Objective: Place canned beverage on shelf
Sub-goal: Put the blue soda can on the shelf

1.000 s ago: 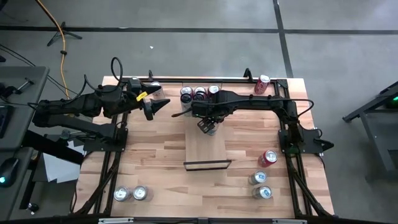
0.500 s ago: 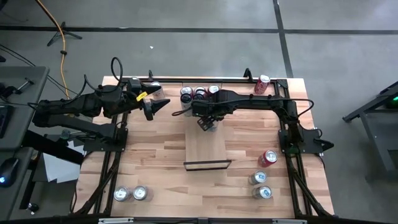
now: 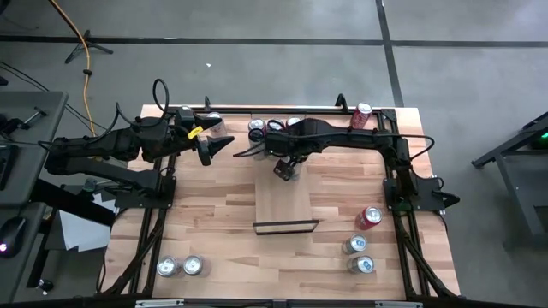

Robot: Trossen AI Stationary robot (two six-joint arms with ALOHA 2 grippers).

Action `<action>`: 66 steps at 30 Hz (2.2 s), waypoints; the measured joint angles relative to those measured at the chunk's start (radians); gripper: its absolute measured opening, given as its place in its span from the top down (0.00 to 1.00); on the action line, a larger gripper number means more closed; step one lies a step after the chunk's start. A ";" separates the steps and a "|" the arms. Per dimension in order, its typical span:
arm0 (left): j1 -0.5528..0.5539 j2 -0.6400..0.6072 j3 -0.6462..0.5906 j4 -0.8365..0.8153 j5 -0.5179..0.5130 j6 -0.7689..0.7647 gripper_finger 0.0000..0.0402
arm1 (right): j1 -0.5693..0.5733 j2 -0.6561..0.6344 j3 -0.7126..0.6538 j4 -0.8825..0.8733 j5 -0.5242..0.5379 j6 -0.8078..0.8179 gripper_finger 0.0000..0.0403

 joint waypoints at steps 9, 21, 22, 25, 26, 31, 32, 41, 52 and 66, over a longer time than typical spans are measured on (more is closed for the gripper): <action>0.000 0.000 0.000 0.000 0.000 -0.007 0.12 | -0.001 -0.001 0.137 -0.041 -0.006 -0.502 0.11; 0.000 0.000 0.000 0.000 0.000 -0.010 0.12 | -0.008 0.000 0.134 -0.082 -0.055 -0.969 0.11; 0.000 0.000 0.000 0.000 0.000 -0.010 0.12 | -0.011 0.001 0.129 -0.081 -0.057 -0.972 0.11; 0.000 0.000 0.000 0.000 0.000 -0.010 0.12 | -0.019 0.000 0.114 -0.072 -0.123 -1.008 0.11; 0.000 0.000 0.000 0.000 0.000 -0.010 0.12 | -0.020 0.000 0.105 -0.071 -0.144 -1.030 0.11; 0.000 0.000 0.000 0.000 0.000 -0.010 0.12 | -0.020 0.000 0.052 -0.071 -0.155 -1.134 0.11; 0.000 0.000 0.000 0.000 0.000 -0.010 0.12 | -0.020 0.000 0.041 -0.070 -0.155 -1.149 0.11; 0.000 0.000 0.000 0.000 0.000 -0.010 0.12 | -0.020 0.000 -0.037 -0.026 -0.153 -1.199 0.11; 0.000 0.000 0.000 0.000 0.000 -0.010 0.12 | -0.020 0.000 -0.043 -0.008 -0.113 -1.214 0.18; 0.000 0.000 0.000 0.000 0.000 -0.009 0.12 | -0.021 0.000 -0.043 0.002 -0.108 -0.956 0.45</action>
